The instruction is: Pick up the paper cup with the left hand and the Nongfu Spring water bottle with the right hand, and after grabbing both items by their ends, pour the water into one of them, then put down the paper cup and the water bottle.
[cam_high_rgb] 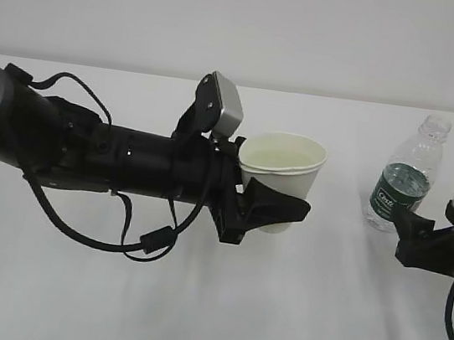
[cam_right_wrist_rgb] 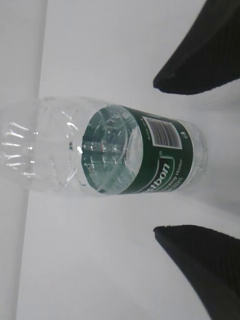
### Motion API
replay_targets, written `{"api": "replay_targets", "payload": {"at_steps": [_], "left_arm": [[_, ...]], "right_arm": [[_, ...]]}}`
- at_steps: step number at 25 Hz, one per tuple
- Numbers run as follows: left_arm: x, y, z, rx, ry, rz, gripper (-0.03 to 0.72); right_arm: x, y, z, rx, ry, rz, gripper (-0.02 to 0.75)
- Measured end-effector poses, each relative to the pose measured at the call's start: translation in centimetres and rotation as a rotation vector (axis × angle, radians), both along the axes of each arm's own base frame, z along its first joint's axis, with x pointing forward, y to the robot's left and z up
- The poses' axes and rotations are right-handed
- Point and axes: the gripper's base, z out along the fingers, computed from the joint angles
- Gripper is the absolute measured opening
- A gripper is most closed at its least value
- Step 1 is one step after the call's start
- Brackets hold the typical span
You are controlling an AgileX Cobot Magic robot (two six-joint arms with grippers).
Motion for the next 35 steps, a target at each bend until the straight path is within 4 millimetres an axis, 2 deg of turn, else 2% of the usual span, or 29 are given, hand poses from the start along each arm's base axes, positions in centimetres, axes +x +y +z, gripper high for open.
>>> {"api": "replay_targets", "payload": {"at_steps": [9,14,27,35], "left_arm": [[0.7,0.3,0.2,-0.015,-0.018,0.065,0.41],[2.0,1.6,0.3,-0.028,-0.025,0.132,0.41],[6.0,7.7,0.3,-0.032,-0.025,0.324,0.41],[7.7,11.1,0.4,-0.041,-0.022,0.432,0.41]], "right_arm": [[-2.0,-0.1,1.6,0.013,-0.027,-0.005,0.596],[-2.5,-0.1,2.0,0.014,-0.036,-0.005,0.596],[-2.5,-0.1,2.1,-0.018,-0.047,0.005,0.595],[-2.6,-0.1,2.5,-0.041,-0.053,0.012,0.596]]}}
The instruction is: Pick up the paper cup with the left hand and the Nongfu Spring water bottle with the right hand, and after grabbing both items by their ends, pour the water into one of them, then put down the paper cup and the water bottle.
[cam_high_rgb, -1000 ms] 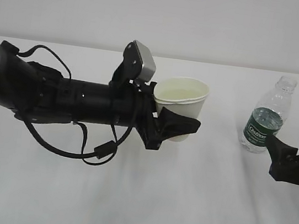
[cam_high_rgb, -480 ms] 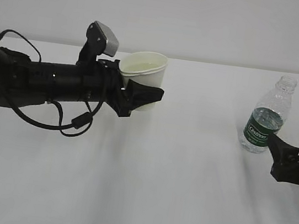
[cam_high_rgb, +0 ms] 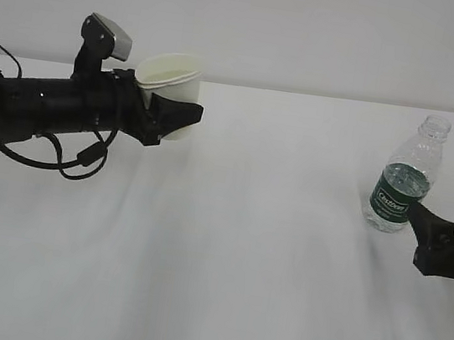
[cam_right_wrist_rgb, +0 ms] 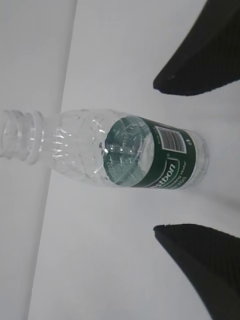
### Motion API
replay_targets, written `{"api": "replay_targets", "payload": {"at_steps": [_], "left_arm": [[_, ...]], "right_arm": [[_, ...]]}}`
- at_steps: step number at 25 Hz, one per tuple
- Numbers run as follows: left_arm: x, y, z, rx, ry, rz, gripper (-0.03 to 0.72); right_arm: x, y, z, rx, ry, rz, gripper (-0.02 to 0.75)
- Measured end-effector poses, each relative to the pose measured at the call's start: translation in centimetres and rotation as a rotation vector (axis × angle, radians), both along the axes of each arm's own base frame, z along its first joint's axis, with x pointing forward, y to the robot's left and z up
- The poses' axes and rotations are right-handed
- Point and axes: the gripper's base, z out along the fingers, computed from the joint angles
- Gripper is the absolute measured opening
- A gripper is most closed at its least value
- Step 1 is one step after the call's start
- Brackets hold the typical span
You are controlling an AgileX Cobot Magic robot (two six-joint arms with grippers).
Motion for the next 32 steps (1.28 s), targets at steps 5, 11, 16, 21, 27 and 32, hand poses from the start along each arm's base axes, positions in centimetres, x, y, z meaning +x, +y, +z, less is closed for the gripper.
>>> {"api": "replay_targets", "payload": {"at_steps": [5,11,16,21,27,32], "left_arm": [[0.6,1.6,0.0,-0.001,0.0,0.044,0.41],[1.3,3.1,0.0,-0.012,0.007,0.108,0.41],[1.8,4.6,-0.8,0.0,0.038,0.166,0.41],[2.3,5.8,-1.9,0.006,0.065,0.208,0.41],[2.8,6.9,-2.8,0.013,0.057,0.27,0.41],[3.1,7.3,-4.3,0.023,0.064,0.322,0.41]], "right_arm": [[-0.2,0.0,1.4,-0.013,-0.036,0.0,0.595],[-0.4,-0.2,2.0,-0.03,-0.028,-0.009,0.595],[-0.4,-0.2,1.9,-0.036,-0.019,-0.009,0.594],[-0.4,-0.2,1.9,-0.037,-0.015,-0.009,0.594],[-0.5,-0.2,1.8,-0.044,-0.011,-0.007,0.594],[-0.5,-0.2,1.8,-0.052,-0.012,-0.005,0.594]]}}
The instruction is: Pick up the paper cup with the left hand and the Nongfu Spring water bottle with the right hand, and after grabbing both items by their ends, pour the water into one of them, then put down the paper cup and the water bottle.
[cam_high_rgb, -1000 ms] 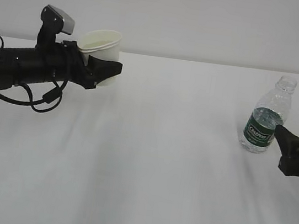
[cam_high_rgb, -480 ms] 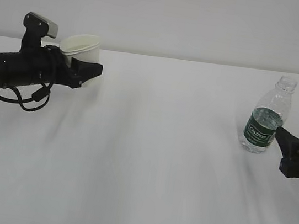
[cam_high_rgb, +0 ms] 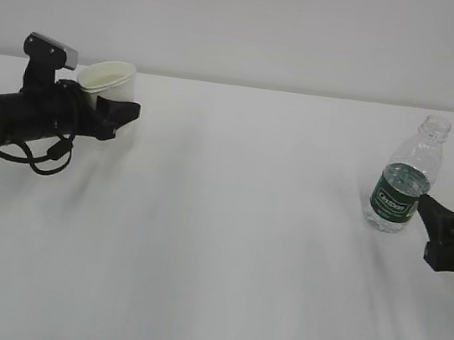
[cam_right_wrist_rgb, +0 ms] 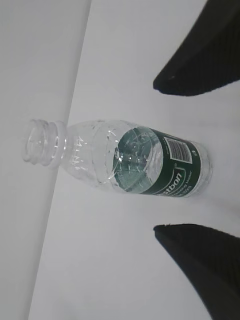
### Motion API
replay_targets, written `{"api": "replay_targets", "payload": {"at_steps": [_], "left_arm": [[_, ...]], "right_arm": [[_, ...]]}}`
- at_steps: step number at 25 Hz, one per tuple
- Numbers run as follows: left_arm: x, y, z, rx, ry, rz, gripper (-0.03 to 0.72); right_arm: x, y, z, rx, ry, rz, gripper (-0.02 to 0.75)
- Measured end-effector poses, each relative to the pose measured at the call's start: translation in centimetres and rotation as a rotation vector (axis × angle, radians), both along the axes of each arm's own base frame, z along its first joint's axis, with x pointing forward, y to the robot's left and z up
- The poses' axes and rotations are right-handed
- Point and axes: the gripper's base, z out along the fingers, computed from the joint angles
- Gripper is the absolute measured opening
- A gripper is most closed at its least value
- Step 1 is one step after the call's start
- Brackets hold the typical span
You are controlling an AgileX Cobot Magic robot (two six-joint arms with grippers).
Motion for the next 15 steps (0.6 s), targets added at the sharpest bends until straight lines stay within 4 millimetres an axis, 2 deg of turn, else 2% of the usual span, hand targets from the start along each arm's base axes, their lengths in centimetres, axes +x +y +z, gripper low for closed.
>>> {"api": "replay_targets", "payload": {"at_steps": [15], "left_arm": [[0.6,1.0,-3.3,0.004,-0.039,0.12,0.41]], "right_arm": [[0.0,0.0,-0.2,-0.009,0.017,0.001,0.594]]}}
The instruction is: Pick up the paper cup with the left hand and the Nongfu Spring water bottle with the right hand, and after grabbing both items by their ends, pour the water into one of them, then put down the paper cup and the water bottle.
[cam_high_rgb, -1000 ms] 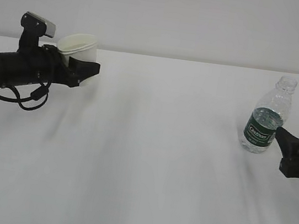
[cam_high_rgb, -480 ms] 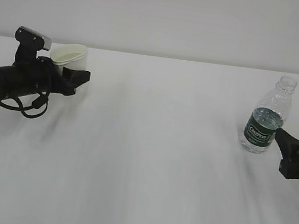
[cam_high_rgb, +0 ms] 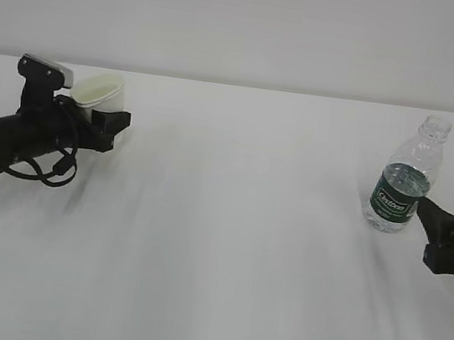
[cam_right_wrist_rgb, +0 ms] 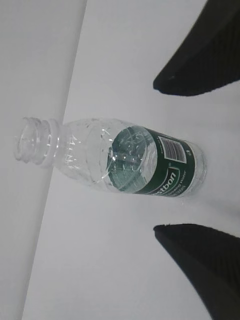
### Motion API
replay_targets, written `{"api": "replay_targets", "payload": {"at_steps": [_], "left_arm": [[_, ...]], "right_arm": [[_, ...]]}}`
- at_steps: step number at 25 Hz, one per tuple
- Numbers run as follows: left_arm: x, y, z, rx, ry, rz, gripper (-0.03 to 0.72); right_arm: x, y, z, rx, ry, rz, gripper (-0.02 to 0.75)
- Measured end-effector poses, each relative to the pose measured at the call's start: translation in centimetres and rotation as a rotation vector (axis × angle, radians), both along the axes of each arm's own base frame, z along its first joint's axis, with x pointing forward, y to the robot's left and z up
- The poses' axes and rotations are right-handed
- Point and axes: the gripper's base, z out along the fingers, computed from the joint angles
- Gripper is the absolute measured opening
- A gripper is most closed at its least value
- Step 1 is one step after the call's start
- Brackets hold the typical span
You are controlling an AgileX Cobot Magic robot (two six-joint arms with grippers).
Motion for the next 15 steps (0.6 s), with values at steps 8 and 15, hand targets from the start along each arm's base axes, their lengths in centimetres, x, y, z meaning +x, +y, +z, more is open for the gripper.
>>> {"api": "replay_targets", "payload": {"at_steps": [8,15], "left_arm": [[-0.1,0.2,-1.5,-0.019,0.006,0.023,0.41],[-0.3,0.2,-2.8,-0.006,0.004,0.021,0.41]], "right_arm": [[0.0,0.0,0.0,-0.003,0.0,0.004,0.593],[0.0,0.1,0.0,-0.006,0.0,0.009,0.592]]}}
